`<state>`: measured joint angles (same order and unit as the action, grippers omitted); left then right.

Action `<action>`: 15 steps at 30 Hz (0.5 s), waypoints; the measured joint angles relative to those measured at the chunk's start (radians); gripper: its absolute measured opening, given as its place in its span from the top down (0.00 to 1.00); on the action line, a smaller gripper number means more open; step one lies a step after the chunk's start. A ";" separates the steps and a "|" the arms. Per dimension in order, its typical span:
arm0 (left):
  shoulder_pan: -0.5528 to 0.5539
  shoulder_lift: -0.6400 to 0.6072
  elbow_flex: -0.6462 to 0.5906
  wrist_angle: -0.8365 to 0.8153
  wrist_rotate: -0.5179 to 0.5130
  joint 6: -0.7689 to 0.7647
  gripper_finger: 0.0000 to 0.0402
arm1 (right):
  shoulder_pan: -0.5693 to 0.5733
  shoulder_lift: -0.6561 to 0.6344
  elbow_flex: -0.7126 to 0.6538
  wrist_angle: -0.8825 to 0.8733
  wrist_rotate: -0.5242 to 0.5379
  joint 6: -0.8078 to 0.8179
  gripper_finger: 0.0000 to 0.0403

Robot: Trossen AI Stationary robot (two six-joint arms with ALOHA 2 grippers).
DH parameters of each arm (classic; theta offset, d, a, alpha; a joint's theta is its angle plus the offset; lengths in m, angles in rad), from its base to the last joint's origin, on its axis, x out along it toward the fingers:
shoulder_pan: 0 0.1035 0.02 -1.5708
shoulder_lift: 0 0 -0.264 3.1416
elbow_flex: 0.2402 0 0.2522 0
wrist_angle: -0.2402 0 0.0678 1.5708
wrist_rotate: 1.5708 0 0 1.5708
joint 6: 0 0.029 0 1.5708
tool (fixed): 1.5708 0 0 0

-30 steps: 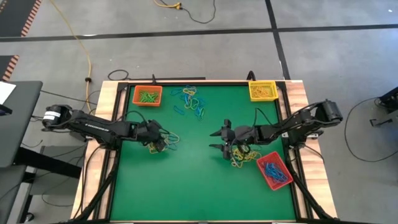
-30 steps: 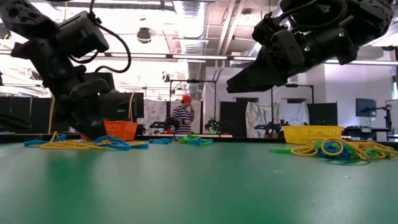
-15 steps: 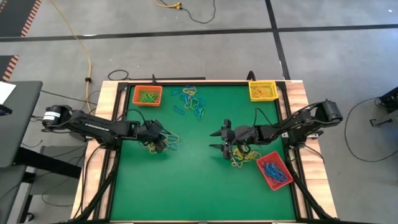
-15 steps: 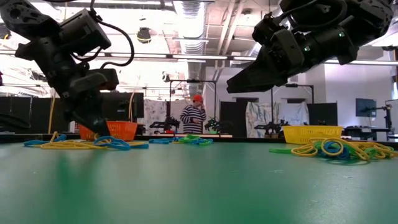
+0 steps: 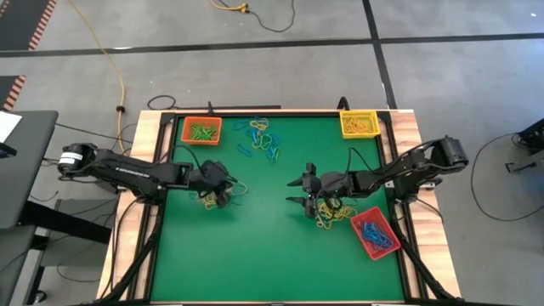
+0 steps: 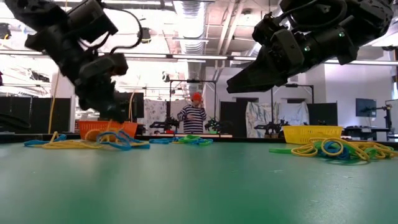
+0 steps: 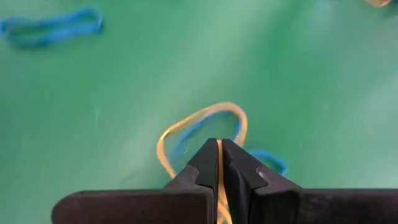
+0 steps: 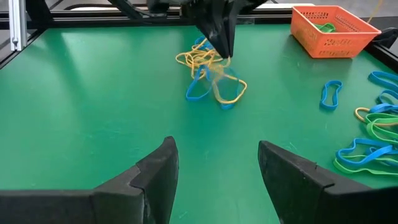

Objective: Sort rubber bands into baskets
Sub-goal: Put the yellow rubber band into the yellow bin

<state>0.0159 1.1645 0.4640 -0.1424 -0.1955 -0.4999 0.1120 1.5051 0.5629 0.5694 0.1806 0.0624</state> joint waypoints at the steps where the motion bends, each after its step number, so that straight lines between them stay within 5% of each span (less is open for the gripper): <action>1: -0.004 0.000 0.015 0.000 -0.002 0.015 1.00 | 0.000 0.000 0.000 0.000 0.000 0.000 0.38; 15: -0.114 0.000 0.259 -0.047 -0.104 0.208 1.00 | 0.000 0.000 0.000 0.026 0.000 -0.001 0.38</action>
<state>-0.0982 1.1648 0.7232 -0.1897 -0.2992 -0.2914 0.1120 1.5047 0.5629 0.5951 0.1806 0.0616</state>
